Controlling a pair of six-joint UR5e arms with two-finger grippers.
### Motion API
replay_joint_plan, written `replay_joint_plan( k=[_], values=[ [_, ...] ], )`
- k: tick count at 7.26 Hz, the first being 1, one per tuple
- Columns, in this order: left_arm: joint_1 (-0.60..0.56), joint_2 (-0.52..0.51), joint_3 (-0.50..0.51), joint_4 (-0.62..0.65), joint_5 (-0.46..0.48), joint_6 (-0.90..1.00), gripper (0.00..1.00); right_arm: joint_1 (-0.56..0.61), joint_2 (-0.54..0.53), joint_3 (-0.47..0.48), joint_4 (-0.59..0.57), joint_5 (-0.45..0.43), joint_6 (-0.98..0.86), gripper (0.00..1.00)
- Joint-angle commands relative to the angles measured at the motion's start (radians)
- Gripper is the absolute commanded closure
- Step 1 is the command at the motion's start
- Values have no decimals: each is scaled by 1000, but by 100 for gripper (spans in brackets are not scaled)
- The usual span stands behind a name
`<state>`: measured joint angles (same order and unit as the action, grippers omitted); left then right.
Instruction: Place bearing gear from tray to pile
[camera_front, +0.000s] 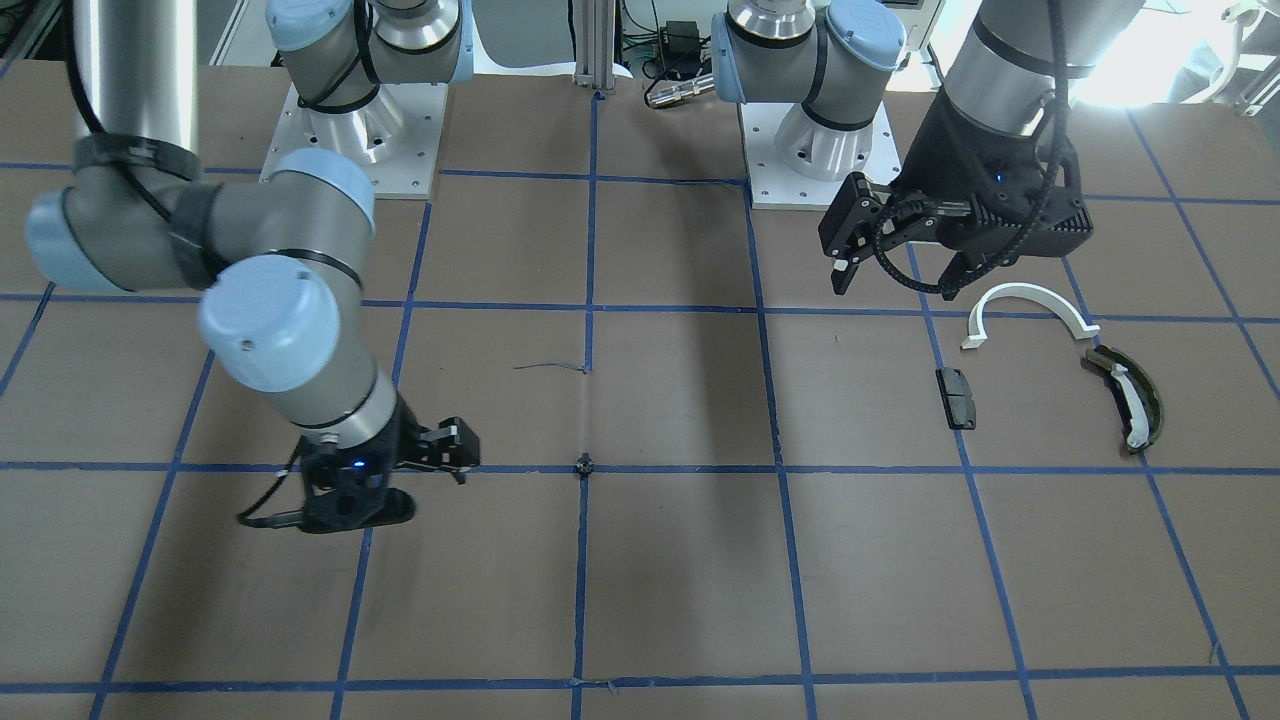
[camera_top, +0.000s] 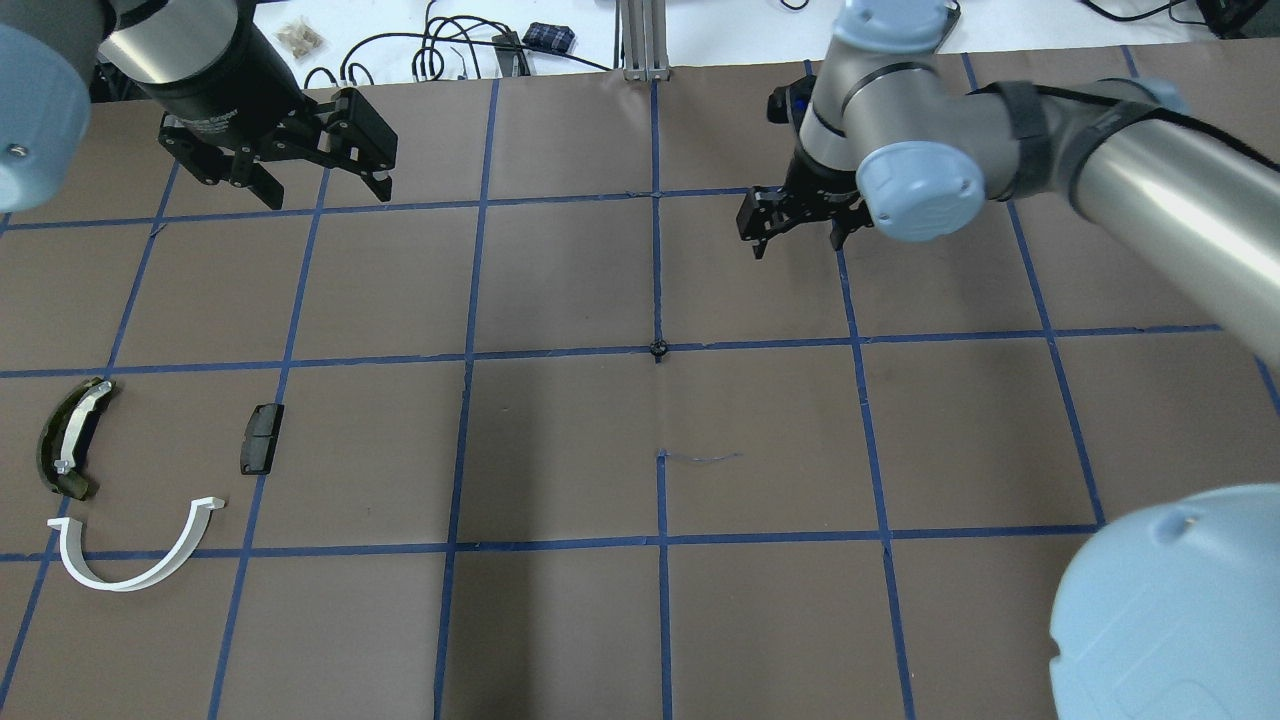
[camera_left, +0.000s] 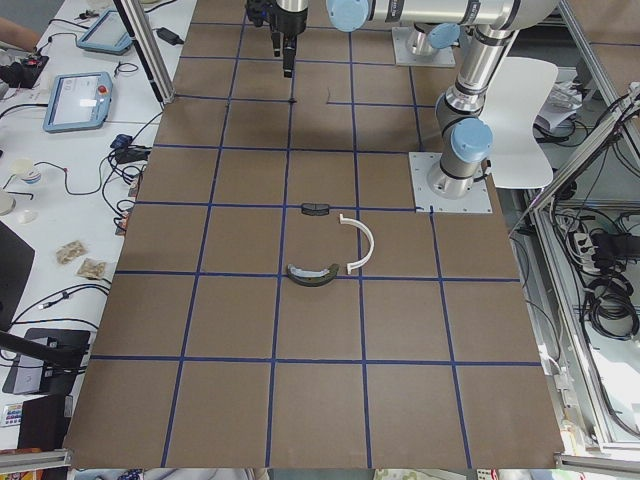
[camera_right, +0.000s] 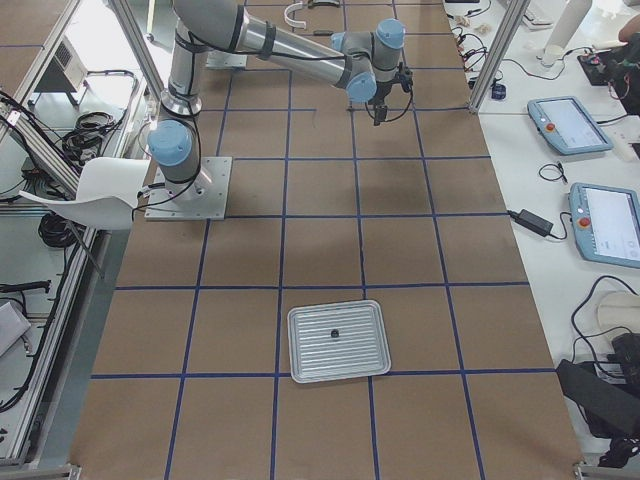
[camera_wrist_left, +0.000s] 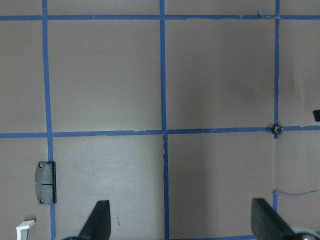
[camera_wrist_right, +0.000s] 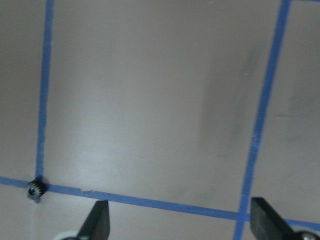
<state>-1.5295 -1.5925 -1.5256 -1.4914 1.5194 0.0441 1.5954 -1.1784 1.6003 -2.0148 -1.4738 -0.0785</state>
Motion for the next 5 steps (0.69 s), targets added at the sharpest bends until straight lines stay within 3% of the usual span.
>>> replay_joint_plan(
  k=[1,3,5],
  values=[
    [-6,-33,19,0,-7,-19,0,-220,-68,1,63,0,-268,0],
    [-65,-78,1,63,-16,-78,0,-403,-107,1,120,-11,-618,0],
    [-215,-225,-1,244,-51,-248,0,-628,-96,3,108,-2,-925,0]
  ],
)
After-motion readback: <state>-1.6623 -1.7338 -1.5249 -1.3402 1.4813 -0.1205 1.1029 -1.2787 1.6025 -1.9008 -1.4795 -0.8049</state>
